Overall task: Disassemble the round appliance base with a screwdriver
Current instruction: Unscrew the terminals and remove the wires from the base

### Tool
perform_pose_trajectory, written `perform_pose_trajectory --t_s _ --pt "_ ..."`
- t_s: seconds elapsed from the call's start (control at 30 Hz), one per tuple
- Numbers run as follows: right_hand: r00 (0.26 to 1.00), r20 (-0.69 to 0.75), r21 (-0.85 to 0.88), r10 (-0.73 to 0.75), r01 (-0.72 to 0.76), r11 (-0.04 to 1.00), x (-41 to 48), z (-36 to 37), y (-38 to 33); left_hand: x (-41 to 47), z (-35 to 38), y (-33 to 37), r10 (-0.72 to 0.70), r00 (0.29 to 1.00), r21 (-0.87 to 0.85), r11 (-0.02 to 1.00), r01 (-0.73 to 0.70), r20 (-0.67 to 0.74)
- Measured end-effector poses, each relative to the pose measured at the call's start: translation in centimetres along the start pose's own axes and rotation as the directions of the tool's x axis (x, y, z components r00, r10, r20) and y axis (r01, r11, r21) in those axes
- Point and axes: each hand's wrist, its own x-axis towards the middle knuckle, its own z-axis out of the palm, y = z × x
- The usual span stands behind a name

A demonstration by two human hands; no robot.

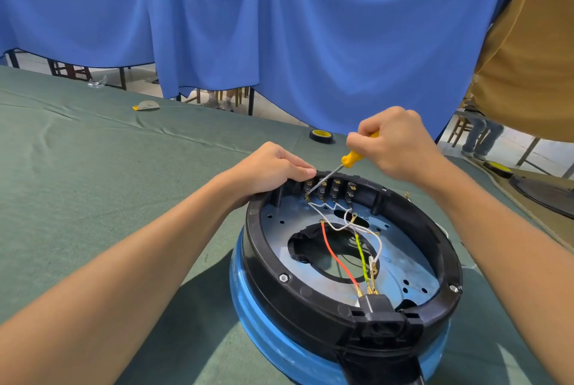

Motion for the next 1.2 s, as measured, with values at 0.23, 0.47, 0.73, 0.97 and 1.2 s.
perform_pose_trajectory --t_s 0.23,0.47,0.73,0.97,1.2 --pt "0.985 -0.154 0.031 -0.08 0.086 0.996 -2.7 0.3 0.6 0.0 0.0 -0.1 -0.002 1.0 -0.015 1.0 0.003 0.005" --pt "0.997 0.065 0.05 -0.036 0.032 0.998 0.7 -0.1 0.0 0.1 -0.1 -0.2 0.006 1.0 -0.009 1.0 -0.006 -0.007" --pt "0.97 0.233 0.124 0.072 -0.103 0.987 2.3 0.3 0.5 0.3 -0.1 -0.3 0.015 1.0 -0.012 1.0 -0.015 -0.003" --pt "0.988 0.147 0.13 0.034 -0.054 0.99 0.7 -0.3 0.4 0.2 0.0 -0.3 0.001 1.0 -0.019 1.0 0.0 0.015" --pt "1.0 -0.022 0.082 0.001 0.001 0.997 -0.5 -1.2 -0.1 0.2 0.0 -0.3 0.012 1.0 -0.009 1.0 -0.012 0.016"
